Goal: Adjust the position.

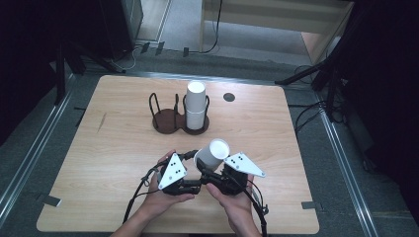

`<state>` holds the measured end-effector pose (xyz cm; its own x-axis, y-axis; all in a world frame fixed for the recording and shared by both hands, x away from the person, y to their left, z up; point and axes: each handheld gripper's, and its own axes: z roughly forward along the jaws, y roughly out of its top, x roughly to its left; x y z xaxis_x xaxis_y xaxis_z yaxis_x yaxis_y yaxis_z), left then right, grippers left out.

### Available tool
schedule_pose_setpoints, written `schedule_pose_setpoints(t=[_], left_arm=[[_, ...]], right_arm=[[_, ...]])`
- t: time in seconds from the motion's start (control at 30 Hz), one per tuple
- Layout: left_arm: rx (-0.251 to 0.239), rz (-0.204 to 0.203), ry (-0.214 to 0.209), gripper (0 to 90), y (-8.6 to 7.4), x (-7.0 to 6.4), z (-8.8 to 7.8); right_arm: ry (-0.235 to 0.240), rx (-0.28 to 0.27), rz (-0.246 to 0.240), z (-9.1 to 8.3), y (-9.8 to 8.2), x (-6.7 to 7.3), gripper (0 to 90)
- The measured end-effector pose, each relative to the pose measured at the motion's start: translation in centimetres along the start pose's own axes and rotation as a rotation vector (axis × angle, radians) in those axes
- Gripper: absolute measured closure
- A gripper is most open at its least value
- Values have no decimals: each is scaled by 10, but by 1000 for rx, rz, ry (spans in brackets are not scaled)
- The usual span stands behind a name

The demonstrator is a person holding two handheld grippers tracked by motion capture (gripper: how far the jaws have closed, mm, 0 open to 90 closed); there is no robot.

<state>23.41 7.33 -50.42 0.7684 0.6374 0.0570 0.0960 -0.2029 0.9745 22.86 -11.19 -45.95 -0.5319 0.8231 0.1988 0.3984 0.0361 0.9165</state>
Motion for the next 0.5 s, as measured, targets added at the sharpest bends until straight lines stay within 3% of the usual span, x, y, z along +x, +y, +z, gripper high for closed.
schedule_pose_setpoints(t=[0.33, 0.4, 0.5], left_arm=[[4, -5, -9, 178, 1, 2, -1], [14, 7, -15, 222, 0, 3, -2], [35, 19, -5, 202, 0, 3, -1]], right_arm=[[-18, -13, -55, -1, -1, 4, 306], [-25, -22, -48, -3, 0, 2, 338], [-17, -33, -35, -6, 4, -2, 336]])
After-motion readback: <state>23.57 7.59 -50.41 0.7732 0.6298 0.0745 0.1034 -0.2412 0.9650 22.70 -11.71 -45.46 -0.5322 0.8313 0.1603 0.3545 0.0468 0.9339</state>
